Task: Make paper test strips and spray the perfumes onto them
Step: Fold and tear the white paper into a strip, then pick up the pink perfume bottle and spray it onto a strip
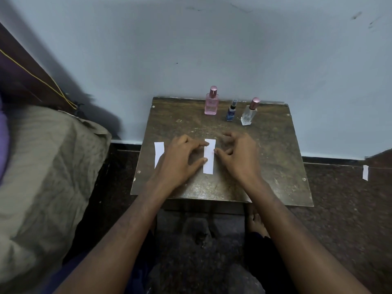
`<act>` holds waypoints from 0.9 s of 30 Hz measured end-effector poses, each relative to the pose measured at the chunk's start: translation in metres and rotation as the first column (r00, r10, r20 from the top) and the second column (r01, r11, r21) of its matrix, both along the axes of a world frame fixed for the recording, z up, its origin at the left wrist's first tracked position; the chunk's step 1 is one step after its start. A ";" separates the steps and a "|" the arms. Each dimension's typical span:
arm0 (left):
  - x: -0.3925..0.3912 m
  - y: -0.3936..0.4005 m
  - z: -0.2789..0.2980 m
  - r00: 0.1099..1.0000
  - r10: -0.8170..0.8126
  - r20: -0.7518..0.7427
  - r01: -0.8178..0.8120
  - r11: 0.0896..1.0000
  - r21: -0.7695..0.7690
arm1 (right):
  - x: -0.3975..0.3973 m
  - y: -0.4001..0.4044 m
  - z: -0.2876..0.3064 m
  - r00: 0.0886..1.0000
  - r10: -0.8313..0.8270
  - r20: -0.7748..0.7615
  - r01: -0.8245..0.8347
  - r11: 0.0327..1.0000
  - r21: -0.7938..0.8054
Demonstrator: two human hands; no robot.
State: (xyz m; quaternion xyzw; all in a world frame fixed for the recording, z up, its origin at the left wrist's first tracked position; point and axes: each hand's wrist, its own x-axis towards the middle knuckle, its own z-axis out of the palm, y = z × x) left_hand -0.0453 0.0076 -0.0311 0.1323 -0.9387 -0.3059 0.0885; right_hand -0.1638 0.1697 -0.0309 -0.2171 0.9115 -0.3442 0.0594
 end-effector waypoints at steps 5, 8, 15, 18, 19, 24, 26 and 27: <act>-0.001 0.009 0.001 0.996 -0.014 0.093 0.025 0.993 -0.116 | -0.001 0.005 -0.007 0.992 0.120 -0.037 -0.112 0.979 0.171; -0.002 0.009 0.001 0.997 -0.020 0.077 0.028 0.993 -0.114 | 0.001 0.006 -0.004 0.992 0.120 -0.043 -0.111 0.981 0.158; -0.013 -0.006 0.001 0.984 0.145 -0.100 -0.149 0.988 -0.037 | -0.003 0.003 0.031 0.972 0.055 -0.229 -0.072 0.995 -0.071; -0.021 -0.012 -0.001 0.974 0.186 -0.133 -0.191 0.981 -0.028 | -0.022 -0.018 0.046 0.917 0.069 -0.392 -0.098 0.994 -0.053; -0.023 -0.014 -0.001 0.971 0.190 -0.147 -0.197 0.980 -0.030 | -0.031 -0.028 0.052 0.893 0.070 -0.444 -0.093 0.995 -0.030; -0.033 -0.023 -0.004 0.966 0.211 -0.149 -0.220 0.974 -0.046 | -0.074 -0.078 0.083 0.842 0.156 -0.516 0.002 0.957 0.292; -0.034 -0.022 -0.004 0.964 0.217 -0.151 -0.224 0.974 -0.029 | -0.086 -0.088 0.085 0.862 0.234 -0.450 -0.028 0.908 0.418; -0.035 -0.022 -0.003 0.964 0.220 -0.152 -0.226 0.974 -0.023 | -0.091 -0.091 0.083 0.867 0.263 -0.422 -0.042 0.884 0.466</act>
